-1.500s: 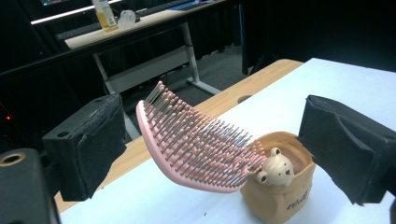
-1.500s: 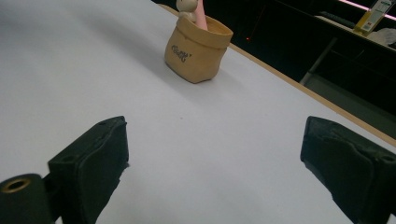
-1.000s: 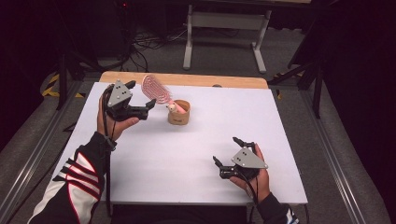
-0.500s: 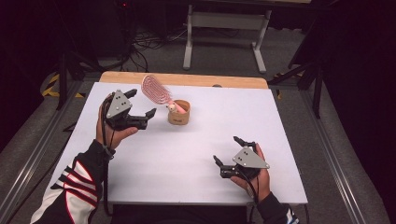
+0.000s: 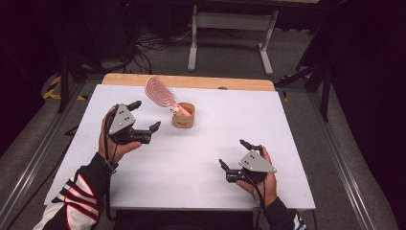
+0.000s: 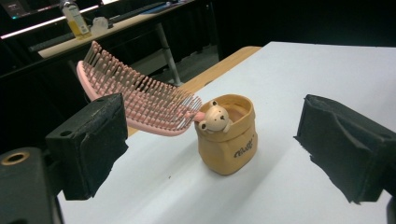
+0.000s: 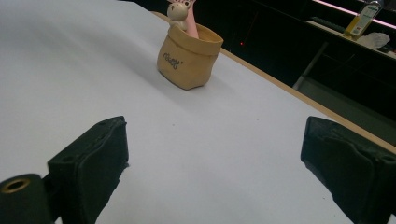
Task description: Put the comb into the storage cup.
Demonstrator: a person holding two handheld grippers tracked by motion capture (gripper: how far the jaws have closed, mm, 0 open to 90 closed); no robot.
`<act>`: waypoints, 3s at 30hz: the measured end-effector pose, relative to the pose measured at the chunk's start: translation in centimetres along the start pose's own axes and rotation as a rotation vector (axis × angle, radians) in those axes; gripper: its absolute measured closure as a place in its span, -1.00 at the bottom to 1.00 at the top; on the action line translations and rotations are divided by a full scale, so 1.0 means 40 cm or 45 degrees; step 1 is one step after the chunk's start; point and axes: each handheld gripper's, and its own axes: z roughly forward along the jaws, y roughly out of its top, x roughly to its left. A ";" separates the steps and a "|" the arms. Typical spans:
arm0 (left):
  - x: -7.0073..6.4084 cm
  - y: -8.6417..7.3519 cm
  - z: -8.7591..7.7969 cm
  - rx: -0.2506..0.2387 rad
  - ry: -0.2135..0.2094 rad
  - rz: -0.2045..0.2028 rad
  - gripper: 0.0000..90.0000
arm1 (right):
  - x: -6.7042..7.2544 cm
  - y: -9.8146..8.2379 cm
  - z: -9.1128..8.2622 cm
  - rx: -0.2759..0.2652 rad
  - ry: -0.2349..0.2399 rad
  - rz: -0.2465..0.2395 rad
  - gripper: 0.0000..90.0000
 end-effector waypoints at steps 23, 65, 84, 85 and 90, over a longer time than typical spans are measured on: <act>-0.067 -0.047 -0.062 0.002 -0.102 0.059 -0.81 | -0.001 0.001 -0.002 0.003 0.000 0.001 -0.83; -0.099 -0.185 -0.159 0.143 -0.091 0.135 -0.88 | 0.002 -0.004 -0.025 -0.011 -0.027 -0.018 -0.83; -0.043 -0.274 -0.200 0.198 -0.036 -0.013 -0.86 | 0.004 -0.016 -0.026 0.016 -0.031 -0.020 -0.85; -0.042 -0.274 -0.201 0.196 -0.035 -0.024 -0.86 | 0.004 -0.016 -0.026 0.016 -0.031 -0.020 -0.85; -0.051 -0.264 -0.202 0.193 -0.028 0.007 -0.86 | 0.006 -0.016 -0.035 -0.009 -0.054 -0.023 -0.84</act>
